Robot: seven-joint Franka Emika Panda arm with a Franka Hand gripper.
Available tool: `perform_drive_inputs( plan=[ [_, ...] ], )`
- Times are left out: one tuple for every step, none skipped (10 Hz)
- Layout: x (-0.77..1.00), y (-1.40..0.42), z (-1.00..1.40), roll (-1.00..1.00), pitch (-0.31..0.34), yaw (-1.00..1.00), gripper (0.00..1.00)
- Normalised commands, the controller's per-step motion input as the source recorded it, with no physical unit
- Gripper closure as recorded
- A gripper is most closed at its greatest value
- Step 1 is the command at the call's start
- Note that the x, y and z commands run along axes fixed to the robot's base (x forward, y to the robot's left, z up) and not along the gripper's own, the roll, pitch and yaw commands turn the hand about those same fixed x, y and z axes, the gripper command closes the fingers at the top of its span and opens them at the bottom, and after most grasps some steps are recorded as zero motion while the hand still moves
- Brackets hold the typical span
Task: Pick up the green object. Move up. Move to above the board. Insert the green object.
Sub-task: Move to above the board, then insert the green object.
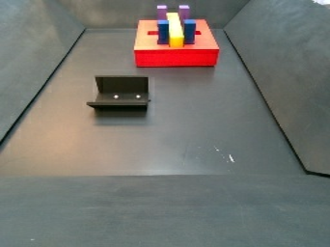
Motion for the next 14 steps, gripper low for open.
perform_drive_inputs(
  plan=[
    [0.63, -1.4, 0.2, -0.03, 0.24, 0.02, 1.0],
    [0.64, -1.4, 0.21, -0.02, 0.2, 0.02, 1.0],
    [0.64, -1.4, 0.21, 0.0, 0.166, 0.02, 1.0],
    [0.65, -1.4, 0.22, 0.01, 0.143, 0.02, 1.0],
    [0.7, -1.4, 0.22, 0.0, 0.148, 0.01, 1.0],
    [0.48, -0.86, 0.15, 0.03, 0.155, 0.01, 1.0],
    [0.37, -0.63, 0.11, 0.05, 0.145, 0.01, 1.0],
    [0.2, -0.31, 0.07, 0.05, 0.107, 0.01, 1.0],
    [0.0, -0.04, -0.04, 0.0, 0.0, 0.0, 1.0],
    [0.09, -0.03, -0.3, -0.06, 0.0, 0.0, 1.0],
    [0.51, -0.25, -0.64, 0.0, 0.0, 0.02, 1.0],
    [0.38, -0.32, -1.0, 0.09, -0.043, 0.04, 1.0],
    [0.23, -0.25, -1.0, 0.02, -0.051, 0.04, 1.0],
    [0.0, -0.16, -1.0, 0.05, -0.057, 0.09, 1.0]
  ],
)
